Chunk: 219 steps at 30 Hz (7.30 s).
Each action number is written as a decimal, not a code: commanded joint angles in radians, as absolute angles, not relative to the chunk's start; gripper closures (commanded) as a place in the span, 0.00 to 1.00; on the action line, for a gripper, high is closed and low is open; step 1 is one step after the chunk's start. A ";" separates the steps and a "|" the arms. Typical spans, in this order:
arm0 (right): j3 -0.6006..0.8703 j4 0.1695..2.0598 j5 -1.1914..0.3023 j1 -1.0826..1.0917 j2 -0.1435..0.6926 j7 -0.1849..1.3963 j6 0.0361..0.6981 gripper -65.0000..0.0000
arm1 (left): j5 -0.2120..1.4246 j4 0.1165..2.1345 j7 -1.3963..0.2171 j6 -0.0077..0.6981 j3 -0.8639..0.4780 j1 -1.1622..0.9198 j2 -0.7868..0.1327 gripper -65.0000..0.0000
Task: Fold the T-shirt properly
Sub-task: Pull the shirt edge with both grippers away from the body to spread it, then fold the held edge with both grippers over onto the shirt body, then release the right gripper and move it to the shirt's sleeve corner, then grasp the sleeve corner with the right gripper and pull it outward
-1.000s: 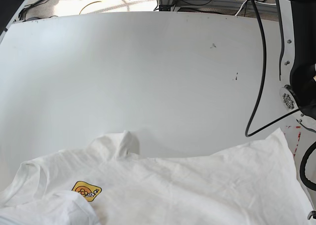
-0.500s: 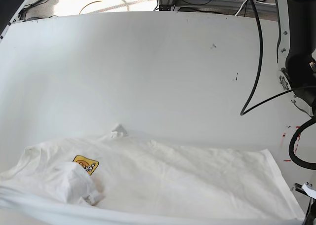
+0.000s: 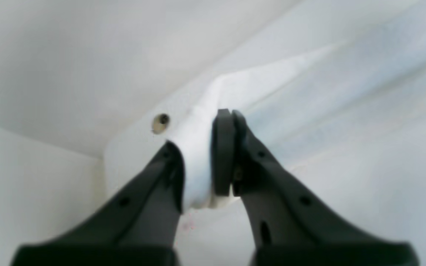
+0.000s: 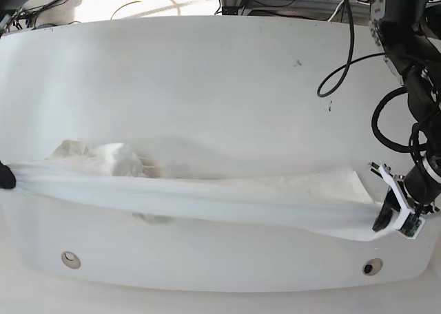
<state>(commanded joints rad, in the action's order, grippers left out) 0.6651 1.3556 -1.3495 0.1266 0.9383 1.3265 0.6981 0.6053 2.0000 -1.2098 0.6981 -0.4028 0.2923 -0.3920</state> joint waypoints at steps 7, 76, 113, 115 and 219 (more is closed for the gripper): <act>0.791 1.356 -1.461 -0.208 0.909 1.326 0.698 1.00 | 0.736 2.005 -1.210 0.698 -0.527 0.001 -0.398 1.00; 0.831 1.538 -0.888 -0.263 0.424 1.320 0.698 0.83 | 0.337 1.526 -1.204 0.698 -0.384 0.120 -0.455 0.87; 0.912 1.702 -0.765 -0.340 0.240 1.322 0.698 0.39 | 0.096 1.288 -0.753 0.698 -0.377 0.084 -0.406 0.41; 0.912 1.702 -0.751 -0.335 0.242 1.322 0.698 0.51 | 0.099 1.264 -0.750 0.698 -0.375 0.085 -0.406 0.41; 0.483 1.733 -1.244 -0.174 0.308 1.337 0.698 1.00 | 0.044 1.587 -0.881 0.698 -0.587 -0.252 -0.446 0.72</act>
